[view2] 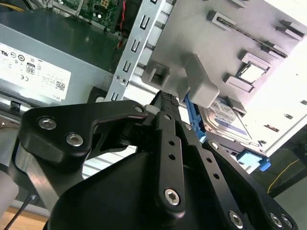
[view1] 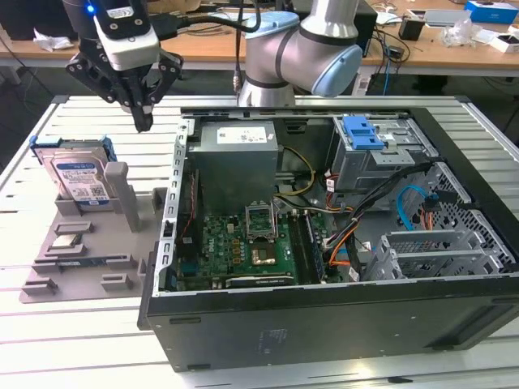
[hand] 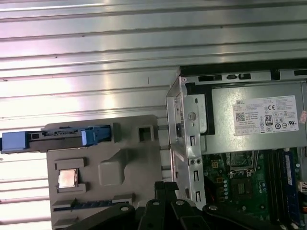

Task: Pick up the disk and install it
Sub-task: 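Reach for the disk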

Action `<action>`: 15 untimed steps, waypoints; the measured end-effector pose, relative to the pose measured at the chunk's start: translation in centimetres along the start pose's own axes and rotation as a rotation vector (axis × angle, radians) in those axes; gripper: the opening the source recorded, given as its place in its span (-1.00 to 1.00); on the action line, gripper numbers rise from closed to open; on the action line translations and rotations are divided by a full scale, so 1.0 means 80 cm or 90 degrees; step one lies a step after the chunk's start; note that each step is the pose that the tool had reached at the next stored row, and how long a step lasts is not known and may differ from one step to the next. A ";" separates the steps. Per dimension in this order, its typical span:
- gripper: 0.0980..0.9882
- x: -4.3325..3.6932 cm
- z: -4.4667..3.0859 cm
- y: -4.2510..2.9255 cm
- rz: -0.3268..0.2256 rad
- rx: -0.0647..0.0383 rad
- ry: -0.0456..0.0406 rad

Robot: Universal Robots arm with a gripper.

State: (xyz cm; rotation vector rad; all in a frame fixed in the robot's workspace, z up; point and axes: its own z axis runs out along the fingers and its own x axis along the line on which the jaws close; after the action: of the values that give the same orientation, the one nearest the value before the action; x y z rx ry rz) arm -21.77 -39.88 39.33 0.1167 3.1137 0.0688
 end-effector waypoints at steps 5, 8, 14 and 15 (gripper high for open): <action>-0.98 0.012 -0.0003 -0.0009 0.000 0.000 0.0000; -0.98 0.019 -0.0005 -0.0014 0.000 0.000 0.0000; -0.98 0.037 -0.0010 -0.0028 0.000 0.000 0.0000; -0.98 0.040 -0.0011 -0.0030 0.000 0.000 0.0000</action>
State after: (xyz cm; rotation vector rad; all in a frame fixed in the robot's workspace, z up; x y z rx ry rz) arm -25.00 -39.89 39.33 0.1166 3.1137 0.0688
